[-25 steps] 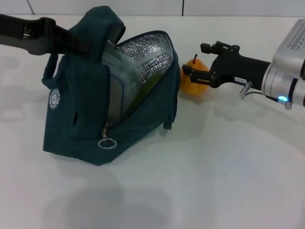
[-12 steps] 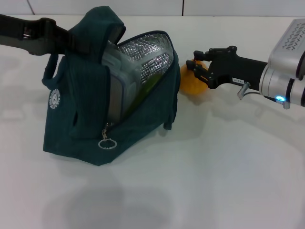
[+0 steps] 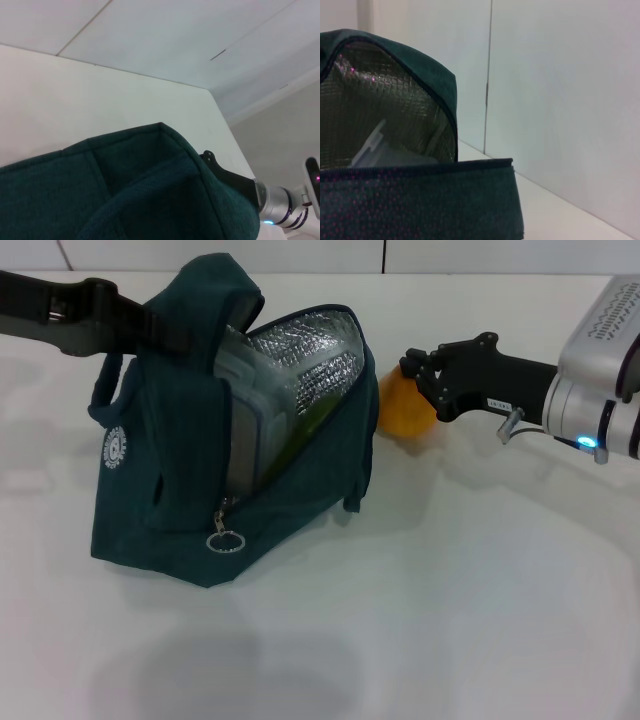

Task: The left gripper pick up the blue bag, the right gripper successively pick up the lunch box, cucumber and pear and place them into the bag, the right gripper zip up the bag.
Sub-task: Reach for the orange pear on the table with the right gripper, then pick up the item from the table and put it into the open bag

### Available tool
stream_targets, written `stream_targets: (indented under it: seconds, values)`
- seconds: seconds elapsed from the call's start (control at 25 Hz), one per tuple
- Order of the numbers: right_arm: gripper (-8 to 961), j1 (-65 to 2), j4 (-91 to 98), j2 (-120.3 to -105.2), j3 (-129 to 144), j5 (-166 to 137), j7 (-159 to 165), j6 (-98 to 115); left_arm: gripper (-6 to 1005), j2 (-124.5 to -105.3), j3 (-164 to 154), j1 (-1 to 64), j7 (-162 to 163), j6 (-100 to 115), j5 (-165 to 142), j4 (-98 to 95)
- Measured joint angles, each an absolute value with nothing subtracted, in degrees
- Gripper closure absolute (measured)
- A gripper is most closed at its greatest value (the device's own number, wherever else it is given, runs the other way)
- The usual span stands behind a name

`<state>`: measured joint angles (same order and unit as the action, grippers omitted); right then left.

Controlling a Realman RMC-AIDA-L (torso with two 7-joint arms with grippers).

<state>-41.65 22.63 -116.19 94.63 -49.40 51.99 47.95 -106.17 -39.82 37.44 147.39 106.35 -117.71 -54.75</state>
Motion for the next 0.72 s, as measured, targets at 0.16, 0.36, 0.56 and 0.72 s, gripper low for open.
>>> stream_targets:
  seconds: [0.16,0.36,0.56,0.72]
  values:
    - [908,-41.7,22.7,-116.19,94.5,-49.4,51.7,47.6,955,-106.21,-39.8,37.4,147.4,106.4,-117.6,-54.8]
    - [912,-41.3,23.1,-116.19,94.2,-49.4,51.5,47.8,955,-106.24,-39.8,37.3,147.4,106.4,-117.5,-54.8]
    - [919,-36.9,27.7,-116.19,94.1,-49.4,50.0,49.2,955,-106.26,-39.5,37.0,147.6,106.3,-117.4,-54.7]
    - [921,-31.0,33.8,-116.16,94.2,-49.4,49.9,49.6,955,-106.26,-39.4,36.9,147.8,106.3,-117.5,-54.7]
